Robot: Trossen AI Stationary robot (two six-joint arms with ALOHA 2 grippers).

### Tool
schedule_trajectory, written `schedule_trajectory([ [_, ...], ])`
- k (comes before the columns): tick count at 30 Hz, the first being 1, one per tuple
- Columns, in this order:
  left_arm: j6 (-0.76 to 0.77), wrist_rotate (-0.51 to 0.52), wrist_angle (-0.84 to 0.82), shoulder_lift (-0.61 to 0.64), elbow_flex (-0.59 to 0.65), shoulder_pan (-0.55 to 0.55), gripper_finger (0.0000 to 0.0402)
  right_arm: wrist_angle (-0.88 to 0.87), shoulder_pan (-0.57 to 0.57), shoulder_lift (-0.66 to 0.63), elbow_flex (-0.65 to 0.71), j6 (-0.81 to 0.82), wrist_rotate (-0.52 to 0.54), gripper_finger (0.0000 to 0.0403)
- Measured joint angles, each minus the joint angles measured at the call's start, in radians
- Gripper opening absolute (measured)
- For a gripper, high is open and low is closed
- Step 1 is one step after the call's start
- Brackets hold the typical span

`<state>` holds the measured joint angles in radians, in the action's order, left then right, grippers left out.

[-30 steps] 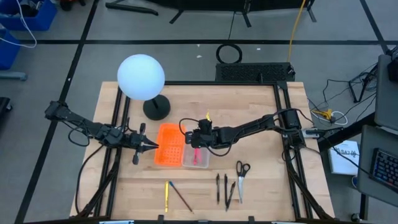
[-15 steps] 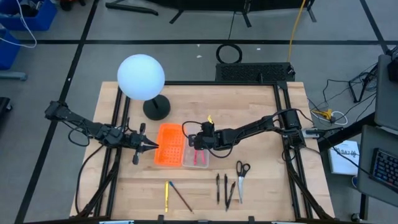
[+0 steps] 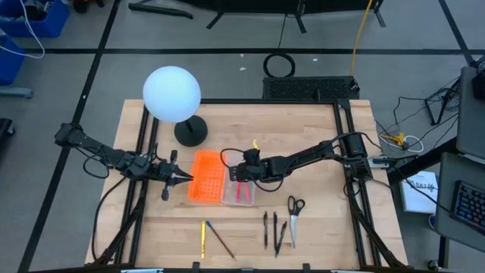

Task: Pick & place school supplies into a supply box
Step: Put the pink pen into the supply box, then put the brown pencil into the supply box

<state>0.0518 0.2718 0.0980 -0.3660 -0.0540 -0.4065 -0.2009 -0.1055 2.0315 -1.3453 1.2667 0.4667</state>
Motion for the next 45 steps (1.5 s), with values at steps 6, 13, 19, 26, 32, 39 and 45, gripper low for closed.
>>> schedule_trajectory([
  [6, 0.003, 0.000, 0.001, 0.000, 0.000, 0.000, 0.0037, 0.003, 0.001, 0.000, 0.000, -0.077, -0.008, 0.0091],
  [13, 0.010, 0.000, 0.001, 0.000, 0.000, 0.000, 0.0037, 0.003, 0.008, 0.000, 0.000, -0.085, -0.026, 0.0105],
  [19, 0.009, 0.000, 0.001, 0.000, 0.000, 0.000, 0.0037, -0.001, 0.020, -0.012, -0.001, -0.091, -0.026, 0.0125],
  [26, 0.006, -0.001, 0.001, 0.000, 0.000, 0.000, 0.0037, 0.012, 0.042, -0.072, 0.000, -0.145, -0.048, 0.0148],
  [32, 0.003, -0.001, -0.011, 0.000, 0.000, 0.000, 0.0037, 0.134, 0.043, -0.194, -0.001, -0.343, -0.071, 0.0144],
  [39, -0.054, 0.000, -0.019, 0.000, 0.000, 0.000, 0.0037, 0.068, -0.073, -0.269, -0.123, -0.458, -0.056, 0.0095],
  [45, -0.076, -0.001, -0.018, 0.000, 0.000, 0.000, 0.0037, -0.140, -0.228, -0.223, -0.363, -0.494, 0.129, 0.0030],
])
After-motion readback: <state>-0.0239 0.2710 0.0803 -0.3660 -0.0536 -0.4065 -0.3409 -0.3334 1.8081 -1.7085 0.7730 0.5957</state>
